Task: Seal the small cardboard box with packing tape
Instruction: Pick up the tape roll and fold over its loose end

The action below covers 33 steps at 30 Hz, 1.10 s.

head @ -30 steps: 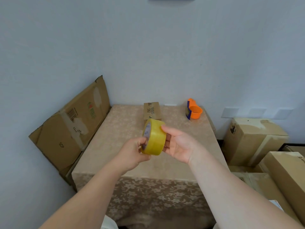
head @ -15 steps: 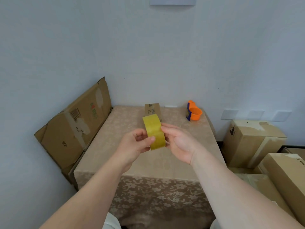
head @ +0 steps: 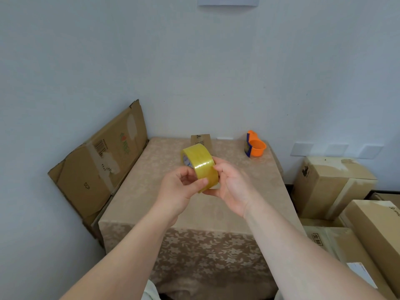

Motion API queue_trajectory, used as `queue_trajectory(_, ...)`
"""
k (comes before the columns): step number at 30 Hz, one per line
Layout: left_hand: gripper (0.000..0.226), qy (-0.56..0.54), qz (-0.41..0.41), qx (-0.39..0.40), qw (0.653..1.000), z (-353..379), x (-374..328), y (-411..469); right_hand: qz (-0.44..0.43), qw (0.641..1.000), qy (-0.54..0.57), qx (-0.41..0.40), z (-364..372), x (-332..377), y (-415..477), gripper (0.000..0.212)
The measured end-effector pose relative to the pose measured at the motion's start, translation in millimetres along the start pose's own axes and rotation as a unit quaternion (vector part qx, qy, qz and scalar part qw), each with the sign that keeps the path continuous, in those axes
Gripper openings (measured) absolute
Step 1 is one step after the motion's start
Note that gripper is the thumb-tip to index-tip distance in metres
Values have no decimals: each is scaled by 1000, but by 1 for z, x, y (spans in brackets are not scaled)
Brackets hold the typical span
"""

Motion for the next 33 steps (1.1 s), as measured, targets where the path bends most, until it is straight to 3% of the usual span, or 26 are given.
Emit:
queue_trajectory(8, 13, 25, 25, -13, 999, 1, -3, -3, -24, 999, -26, 16, 5, 6, -9, 57)
queue_trajectory(11, 10, 12, 17, -21, 1000, 3, -4, -3, -17, 999, -39, 26, 2, 7, -8, 51)
queue_trajectory(14, 6, -53, -43, -46, 997, 0, -4, 0, 6, 995, -93, 19, -3, 6, -10, 31)
queue_trajectory(17, 21, -89, -117, 12, 989, 7, 0, 2, 23, 992, -125, -21, -9, 7, -10, 27)
queue_trajectory(20, 11, 10, -91, 92, 992, 17, -3, -2, 63, 995, -16, -78, -19, 7, -8, 23)
queue_trajectory(23, 8, 21, -87, 132, 987, 24, 0, -4, 108, 984, 96, -100, -23, 3, -8, 23)
queue_trajectory(26, 8, -20, -102, 114, 988, 24, 0, -2, 118, 985, 89, -93, -22, 2, -10, 23)
queue_trajectory(33, 28, -126, -177, 12, 976, 19, 3, 1, 92, 993, -77, -14, -18, 8, -16, 10)
Point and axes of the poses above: each hand's wrist, its own y-axis towards the middle knuckle, its own z-axis out of the palm, x = y × z, the point moved 8 cm from there along y, towards the middle knuckle, and after that the axes turned 6 degrees about -y, right-handed, at the moved point
